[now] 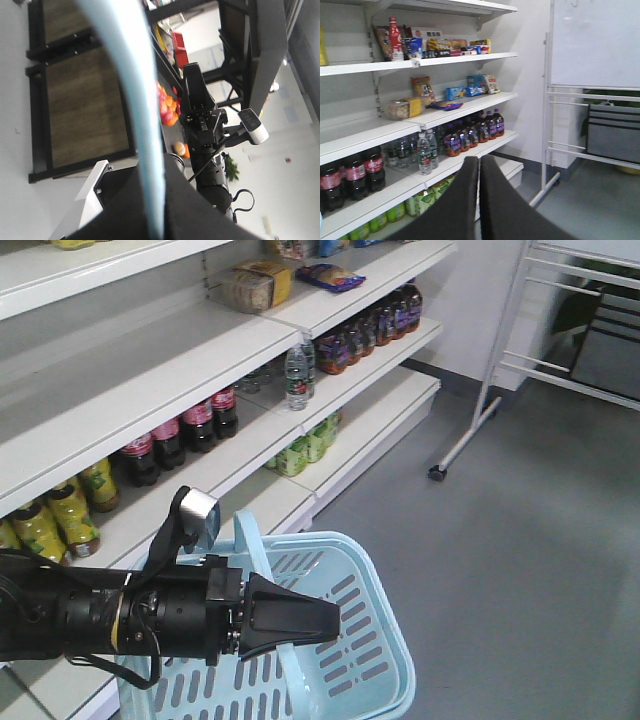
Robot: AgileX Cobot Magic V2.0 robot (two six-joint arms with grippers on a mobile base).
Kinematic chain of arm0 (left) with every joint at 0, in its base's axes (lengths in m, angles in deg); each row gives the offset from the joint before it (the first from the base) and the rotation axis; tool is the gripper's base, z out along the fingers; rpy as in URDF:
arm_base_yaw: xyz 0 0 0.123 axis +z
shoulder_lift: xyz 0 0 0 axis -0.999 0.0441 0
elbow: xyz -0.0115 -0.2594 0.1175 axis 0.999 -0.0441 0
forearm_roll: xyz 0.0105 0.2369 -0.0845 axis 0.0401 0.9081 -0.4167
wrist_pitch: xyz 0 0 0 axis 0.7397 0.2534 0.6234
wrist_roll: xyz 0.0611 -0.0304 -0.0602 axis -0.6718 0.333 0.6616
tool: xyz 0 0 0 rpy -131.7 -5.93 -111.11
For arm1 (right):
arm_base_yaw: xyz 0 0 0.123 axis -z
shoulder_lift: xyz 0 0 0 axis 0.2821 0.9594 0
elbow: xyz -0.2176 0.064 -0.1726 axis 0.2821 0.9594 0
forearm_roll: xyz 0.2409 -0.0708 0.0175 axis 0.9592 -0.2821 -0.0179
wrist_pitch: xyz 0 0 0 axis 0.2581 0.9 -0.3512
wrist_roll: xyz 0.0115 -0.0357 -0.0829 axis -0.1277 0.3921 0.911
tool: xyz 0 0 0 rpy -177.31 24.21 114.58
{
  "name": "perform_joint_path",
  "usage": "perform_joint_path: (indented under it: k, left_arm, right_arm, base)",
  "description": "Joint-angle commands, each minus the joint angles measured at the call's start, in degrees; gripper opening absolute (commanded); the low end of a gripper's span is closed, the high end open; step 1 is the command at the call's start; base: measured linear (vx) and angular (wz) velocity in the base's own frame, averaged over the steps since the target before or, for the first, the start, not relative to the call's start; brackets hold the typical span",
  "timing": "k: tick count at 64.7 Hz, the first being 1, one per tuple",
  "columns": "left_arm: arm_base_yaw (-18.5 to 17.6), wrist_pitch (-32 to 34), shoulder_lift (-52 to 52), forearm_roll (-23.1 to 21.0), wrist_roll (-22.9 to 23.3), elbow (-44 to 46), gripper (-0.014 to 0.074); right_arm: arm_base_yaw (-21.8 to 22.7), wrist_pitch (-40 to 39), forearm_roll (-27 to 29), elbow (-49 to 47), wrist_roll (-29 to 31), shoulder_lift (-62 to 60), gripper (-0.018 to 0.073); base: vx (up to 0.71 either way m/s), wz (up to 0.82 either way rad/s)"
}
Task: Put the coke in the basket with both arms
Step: 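Hold the basket in the left gripper while turning the base away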
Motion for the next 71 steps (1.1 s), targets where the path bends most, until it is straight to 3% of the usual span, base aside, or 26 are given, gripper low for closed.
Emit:
perform_joint_path:
  k: [1, 71]
  left_arm:
    - [-0.26, 12.44, -2.2, -3.4, -0.58, 1.25, -0.0007]
    - [-0.26, 12.44, -2.2, -3.4, -0.58, 1.25, -0.0007]
  right_arm:
    - [0.33, -4.4, -0.39, 1.02, 0.26, -0.63, -0.0005]
    - [0.33, -4.4, -0.39, 1.02, 0.26, -0.63, -0.0005]
  base:
    - [-0.04, -0.49]
    - [0.01, -0.39]
